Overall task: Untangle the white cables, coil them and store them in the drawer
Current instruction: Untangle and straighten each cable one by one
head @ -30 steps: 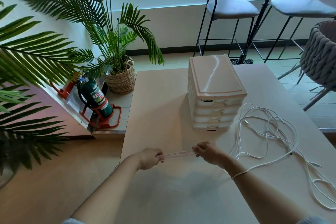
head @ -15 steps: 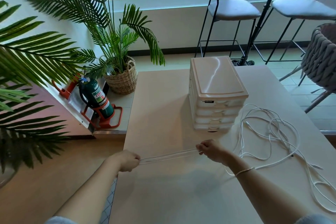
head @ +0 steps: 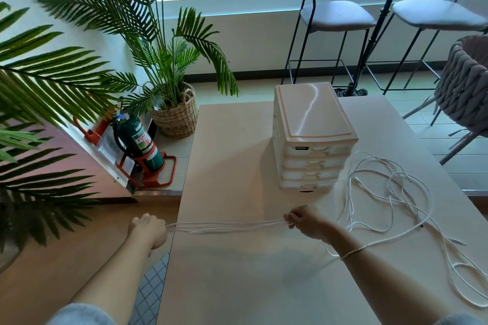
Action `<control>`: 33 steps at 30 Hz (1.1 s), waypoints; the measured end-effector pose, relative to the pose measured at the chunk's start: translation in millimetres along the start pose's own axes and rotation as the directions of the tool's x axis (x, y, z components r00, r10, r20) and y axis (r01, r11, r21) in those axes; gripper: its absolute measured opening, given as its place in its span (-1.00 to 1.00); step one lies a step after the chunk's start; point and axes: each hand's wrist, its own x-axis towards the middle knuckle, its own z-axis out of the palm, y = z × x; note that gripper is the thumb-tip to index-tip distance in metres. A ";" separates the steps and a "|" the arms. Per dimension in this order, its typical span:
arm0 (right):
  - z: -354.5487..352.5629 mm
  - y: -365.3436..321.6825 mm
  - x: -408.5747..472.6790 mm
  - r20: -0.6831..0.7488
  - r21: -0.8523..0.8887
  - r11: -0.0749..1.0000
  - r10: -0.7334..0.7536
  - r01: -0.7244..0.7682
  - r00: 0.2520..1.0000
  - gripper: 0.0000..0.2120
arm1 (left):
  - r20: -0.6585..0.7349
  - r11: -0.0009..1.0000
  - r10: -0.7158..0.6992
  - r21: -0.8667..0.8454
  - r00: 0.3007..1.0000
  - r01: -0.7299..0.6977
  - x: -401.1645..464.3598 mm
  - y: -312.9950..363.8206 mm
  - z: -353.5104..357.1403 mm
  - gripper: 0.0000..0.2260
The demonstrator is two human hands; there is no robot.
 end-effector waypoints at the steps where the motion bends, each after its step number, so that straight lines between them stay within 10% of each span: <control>1: 0.1 -0.1 -0.6 0.000 -0.009 1.000 -0.006 0.006 1.000 -0.65 | -0.022 1.000 0.011 0.014 1.000 -0.011 0.7 6.3 -2.5 -0.66; 6: 2.6 -2.3 0.1 0.007 -0.017 1.000 -0.017 0.017 1.000 -0.65 | -0.402 0.905 0.210 -0.265 0.891 -0.333 -14.8 74.0 -37.4 -0.64; 11: 3.4 -8.0 2.7 0.011 0.015 1.000 -0.017 0.017 1.000 -0.64 | -0.711 0.756 0.456 -0.008 0.535 -0.654 -42.4 155.9 -41.2 -0.51; 33: -6.1 -7.5 -8.4 0.046 0.112 0.994 -0.005 -0.001 0.999 -0.65 | -0.676 0.963 0.193 -0.006 0.711 -0.268 -15.3 123.5 6.5 -0.70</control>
